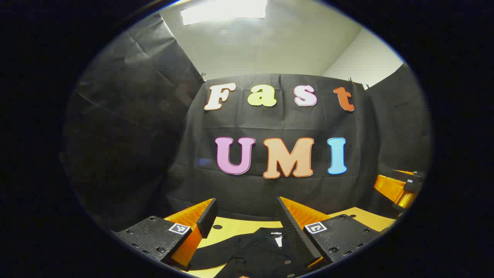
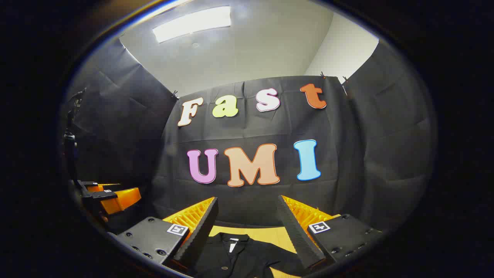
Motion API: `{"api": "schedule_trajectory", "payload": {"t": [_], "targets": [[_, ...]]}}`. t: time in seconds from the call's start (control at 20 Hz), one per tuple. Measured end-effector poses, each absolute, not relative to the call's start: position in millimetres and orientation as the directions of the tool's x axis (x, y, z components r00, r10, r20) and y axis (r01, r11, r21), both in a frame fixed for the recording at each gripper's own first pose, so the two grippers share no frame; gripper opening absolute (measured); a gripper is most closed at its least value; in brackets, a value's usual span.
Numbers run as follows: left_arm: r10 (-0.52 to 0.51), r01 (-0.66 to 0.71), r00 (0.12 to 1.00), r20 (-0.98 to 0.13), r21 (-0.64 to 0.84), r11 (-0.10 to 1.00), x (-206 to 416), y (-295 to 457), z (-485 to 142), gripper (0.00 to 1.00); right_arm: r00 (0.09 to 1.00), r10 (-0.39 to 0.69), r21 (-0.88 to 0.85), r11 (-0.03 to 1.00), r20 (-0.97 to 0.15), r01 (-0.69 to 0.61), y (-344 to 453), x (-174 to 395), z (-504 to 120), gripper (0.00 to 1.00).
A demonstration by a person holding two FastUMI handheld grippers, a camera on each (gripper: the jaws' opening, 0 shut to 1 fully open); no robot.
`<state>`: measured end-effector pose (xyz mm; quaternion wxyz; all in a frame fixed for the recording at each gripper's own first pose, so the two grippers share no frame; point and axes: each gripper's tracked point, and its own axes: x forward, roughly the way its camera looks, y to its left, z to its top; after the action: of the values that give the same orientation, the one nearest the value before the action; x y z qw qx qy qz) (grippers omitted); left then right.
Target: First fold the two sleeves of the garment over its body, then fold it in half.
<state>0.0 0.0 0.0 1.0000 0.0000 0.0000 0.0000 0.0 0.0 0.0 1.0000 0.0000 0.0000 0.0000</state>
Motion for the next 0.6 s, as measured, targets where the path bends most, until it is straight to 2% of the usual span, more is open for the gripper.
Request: {"api": "schedule_trajectory", "payload": {"t": [0.1,0.15,0.2,0.5,0.55,0.6], "targets": [[0.004,-0.004,1.000,-0.010,0.027,1.000,-1.3,3.1,-1.9,0.92,1.000,0.001,-0.006,1.000,-0.001,-0.001,-0.5,0.5,-3.2,0.94],[0.004,-0.003,1.000,-0.016,0.033,0.999,-2.3,3.3,-2.8,0.92,1.000,0.002,-0.005,1.000,-0.005,-0.002,-0.8,1.0,-5.2,0.99],[0.000,0.001,1.000,-0.021,0.034,0.999,-2.1,3.0,-4.7,0.92,1.000,0.001,-0.003,1.000,-0.012,-0.001,-0.5,2.2,-8.7,0.94],[-0.009,0.010,0.999,-0.043,0.028,1.000,-5.3,6.9,-9.7,0.93,0.999,0.018,0.003,1.000,-0.036,-0.018,10.9,3.4,-13.7,0.94],[-0.008,0.009,0.999,-0.039,0.026,1.000,-6.3,8.6,-10.0,0.93,0.999,0.022,-0.001,1.000,-0.034,-0.022,13.4,3.3,-11.8,0.97],[-0.008,0.009,0.999,-0.036,0.026,1.000,-7.0,10.2,-8.0,0.92,0.999,0.025,-0.007,1.000,-0.032,-0.025,16.9,2.4,-11.0,0.94]]}}
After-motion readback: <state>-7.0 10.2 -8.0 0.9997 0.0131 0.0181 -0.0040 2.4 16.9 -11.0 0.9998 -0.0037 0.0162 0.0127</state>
